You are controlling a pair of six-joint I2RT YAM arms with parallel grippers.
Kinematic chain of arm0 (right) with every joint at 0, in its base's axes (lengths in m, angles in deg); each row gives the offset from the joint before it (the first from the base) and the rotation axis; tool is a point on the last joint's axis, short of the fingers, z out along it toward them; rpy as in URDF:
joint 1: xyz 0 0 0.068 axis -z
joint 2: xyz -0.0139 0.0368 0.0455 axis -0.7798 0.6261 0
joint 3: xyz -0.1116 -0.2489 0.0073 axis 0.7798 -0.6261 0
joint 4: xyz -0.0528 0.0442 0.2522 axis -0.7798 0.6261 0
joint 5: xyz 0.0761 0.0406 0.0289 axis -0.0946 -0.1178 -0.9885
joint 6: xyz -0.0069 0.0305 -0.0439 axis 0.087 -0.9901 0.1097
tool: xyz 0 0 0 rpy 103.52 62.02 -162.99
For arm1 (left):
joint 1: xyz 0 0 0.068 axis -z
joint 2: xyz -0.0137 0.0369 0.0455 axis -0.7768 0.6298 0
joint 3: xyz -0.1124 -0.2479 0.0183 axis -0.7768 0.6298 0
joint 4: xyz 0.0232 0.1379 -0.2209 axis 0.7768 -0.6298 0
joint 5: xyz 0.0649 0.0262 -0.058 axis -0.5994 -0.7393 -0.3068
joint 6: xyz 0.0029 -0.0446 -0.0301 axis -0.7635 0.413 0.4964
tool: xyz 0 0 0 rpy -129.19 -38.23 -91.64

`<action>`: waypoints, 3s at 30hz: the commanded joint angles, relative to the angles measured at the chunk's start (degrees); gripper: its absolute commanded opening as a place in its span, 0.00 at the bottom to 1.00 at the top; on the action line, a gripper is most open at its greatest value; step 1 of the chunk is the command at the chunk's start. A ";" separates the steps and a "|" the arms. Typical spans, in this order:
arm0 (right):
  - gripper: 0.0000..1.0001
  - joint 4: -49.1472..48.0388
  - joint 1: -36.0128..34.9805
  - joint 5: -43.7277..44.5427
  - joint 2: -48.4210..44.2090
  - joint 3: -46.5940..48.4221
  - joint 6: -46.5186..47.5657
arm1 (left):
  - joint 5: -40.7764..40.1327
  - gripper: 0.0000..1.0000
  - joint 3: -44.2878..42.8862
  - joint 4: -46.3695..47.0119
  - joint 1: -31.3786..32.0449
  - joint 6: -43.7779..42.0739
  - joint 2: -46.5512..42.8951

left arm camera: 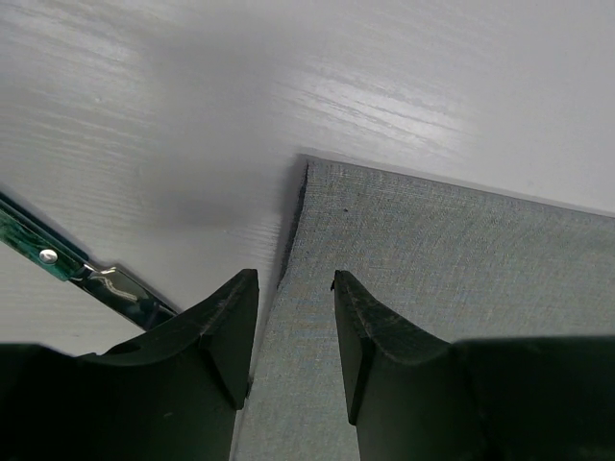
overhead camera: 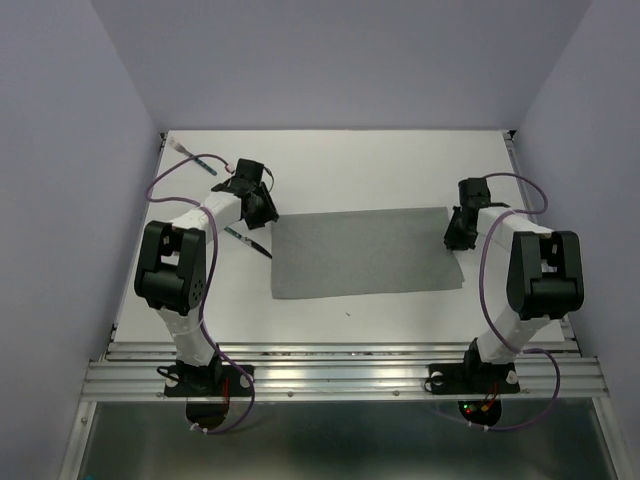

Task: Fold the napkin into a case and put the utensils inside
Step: Pick up the rectangle-folded napkin from the center of the board, then fold the rectangle-folded napkin at the center of the board.

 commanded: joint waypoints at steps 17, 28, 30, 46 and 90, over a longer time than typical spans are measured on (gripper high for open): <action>0.01 1.68 -0.40 5.71 -5.71 -0.35 -1.38 | -1.11 0.49 6.10 2.12 1.08 0.46 -0.50; 0.01 5.72 -2.07 2.91 -12.04 1.77 -0.94 | 3.38 0.49 6.54 4.23 5.82 1.96 1.52; 0.01 6.25 -3.91 2.55 -13.18 2.29 -1.03 | 3.55 0.49 6.10 4.32 6.79 2.48 2.13; 0.01 8.89 -20.16 1.14 -13.63 7.91 -6.47 | 5.22 0.49 5.57 5.81 12.94 6.09 4.25; 0.01 1.94 -44.53 3.52 3.34 25.06 -17.81 | 7.07 0.48 9.35 9.33 17.51 14.35 2.23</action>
